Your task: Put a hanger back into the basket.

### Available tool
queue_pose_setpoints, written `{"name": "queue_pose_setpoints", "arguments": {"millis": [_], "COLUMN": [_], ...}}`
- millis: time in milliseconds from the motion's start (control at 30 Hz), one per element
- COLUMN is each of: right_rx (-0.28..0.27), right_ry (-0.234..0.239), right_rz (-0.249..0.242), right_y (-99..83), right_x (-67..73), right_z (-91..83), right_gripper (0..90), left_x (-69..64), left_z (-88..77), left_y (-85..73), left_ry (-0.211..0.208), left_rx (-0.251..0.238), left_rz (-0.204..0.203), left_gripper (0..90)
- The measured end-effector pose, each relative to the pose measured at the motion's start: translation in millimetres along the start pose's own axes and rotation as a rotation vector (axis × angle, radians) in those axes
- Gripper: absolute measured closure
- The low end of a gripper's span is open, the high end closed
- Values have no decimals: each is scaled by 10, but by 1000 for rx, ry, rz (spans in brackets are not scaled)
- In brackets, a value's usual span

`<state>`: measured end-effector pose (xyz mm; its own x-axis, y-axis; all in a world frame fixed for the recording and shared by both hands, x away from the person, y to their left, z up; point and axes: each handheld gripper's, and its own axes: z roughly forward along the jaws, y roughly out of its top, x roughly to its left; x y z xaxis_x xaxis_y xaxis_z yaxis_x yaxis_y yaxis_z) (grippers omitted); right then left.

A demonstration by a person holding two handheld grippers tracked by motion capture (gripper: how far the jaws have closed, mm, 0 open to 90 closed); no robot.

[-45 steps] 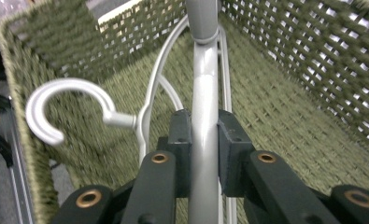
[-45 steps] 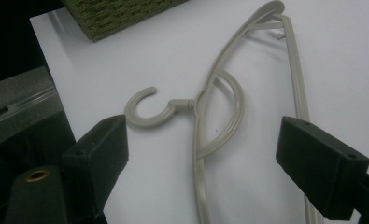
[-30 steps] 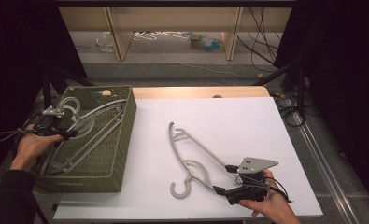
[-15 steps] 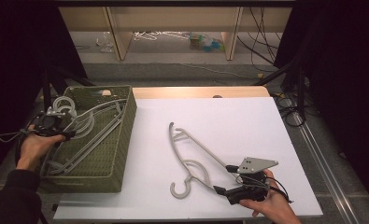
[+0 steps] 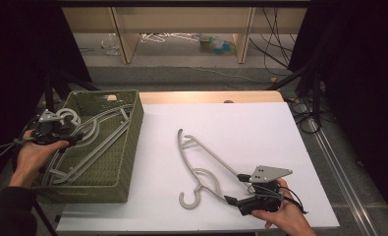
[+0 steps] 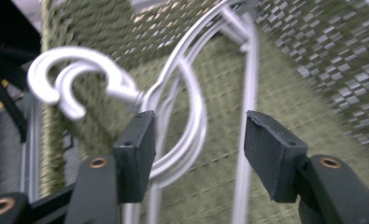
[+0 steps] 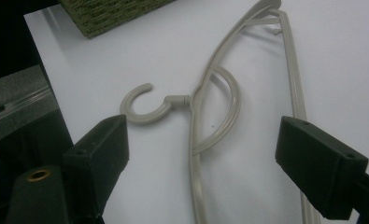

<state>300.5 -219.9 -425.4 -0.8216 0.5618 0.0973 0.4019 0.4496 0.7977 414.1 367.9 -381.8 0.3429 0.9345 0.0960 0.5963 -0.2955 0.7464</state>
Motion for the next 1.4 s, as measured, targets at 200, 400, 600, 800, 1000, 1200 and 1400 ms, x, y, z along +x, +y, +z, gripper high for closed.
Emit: {"name": "queue_pose_setpoints", "arguments": {"millis": [200,400,600,800,1000,1200,1400], "right_rx": [-2,-1,1,3,2,5,7], "right_ry": [1,0,0,-2,7,4,3], "right_rz": [-1,0,2,6,-1,3,4], "right_y": [-2,-3,-8,-10,-16,-16,-18], "right_x": [0,0,4,6,-4,6,7], "right_z": [0,2,9,12,22,19,16], "right_gripper": [184,183,183,182,182,182,182], "left_x": [-214,-492,-812,-1113,-1380,-1637,-1868], "left_z": [-148,-292,-389,-409,-408,-454,-479], "left_y": [37,34,12,4,-4,-25,-99], "left_ry": [-88,-133,-211,-259,-301,-345,-383], "left_rx": [-81,-146,-229,-278,-308,-335,-340], "left_rz": [-12,2,-37,5,44,99,116], "left_gripper": [379,333,287,251,220,200,195]}}
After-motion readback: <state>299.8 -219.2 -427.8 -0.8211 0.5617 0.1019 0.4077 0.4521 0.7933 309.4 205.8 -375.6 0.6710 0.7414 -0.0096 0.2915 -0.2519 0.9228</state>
